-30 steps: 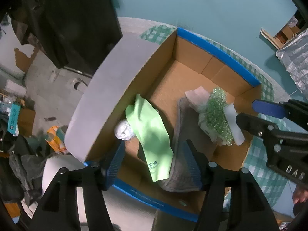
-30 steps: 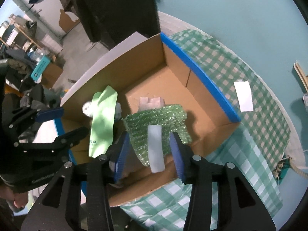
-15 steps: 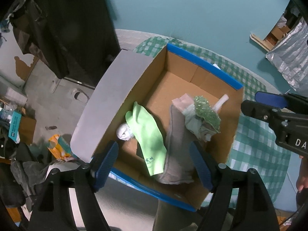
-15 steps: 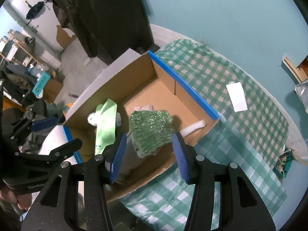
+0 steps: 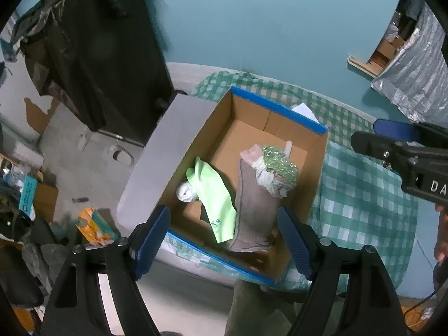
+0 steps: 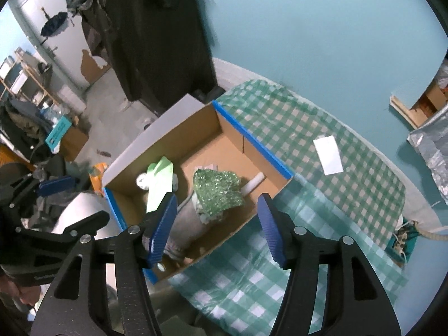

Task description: Organize soft objects

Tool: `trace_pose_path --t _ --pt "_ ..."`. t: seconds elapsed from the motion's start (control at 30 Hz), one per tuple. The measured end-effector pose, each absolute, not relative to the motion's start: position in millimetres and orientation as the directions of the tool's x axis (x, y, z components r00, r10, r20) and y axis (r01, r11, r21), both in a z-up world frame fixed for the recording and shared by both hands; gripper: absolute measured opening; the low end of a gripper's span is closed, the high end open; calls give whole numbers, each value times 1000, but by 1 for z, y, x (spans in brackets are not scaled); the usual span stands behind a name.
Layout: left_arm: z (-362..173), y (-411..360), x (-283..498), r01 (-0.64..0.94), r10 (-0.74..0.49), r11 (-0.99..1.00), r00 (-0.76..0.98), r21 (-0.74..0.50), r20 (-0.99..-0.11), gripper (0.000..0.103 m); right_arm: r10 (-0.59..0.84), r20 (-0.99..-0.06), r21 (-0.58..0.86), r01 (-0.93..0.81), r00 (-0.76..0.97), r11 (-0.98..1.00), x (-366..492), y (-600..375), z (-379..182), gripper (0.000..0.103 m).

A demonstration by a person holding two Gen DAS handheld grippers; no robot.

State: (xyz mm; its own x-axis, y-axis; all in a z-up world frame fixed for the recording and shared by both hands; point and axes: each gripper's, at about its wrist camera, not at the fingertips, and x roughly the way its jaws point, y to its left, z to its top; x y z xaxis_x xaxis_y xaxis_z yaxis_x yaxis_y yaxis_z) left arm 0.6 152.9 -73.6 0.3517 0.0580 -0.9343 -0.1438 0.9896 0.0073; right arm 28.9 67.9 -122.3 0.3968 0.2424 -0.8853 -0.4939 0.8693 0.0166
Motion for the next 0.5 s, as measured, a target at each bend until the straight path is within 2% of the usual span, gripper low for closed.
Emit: trace_pose_path --t 0.5 --pt "-31 127 -22 -83 100 994 410 72 -906 81 222 -846 -6 -425 484 905 -2 47 -88 62"
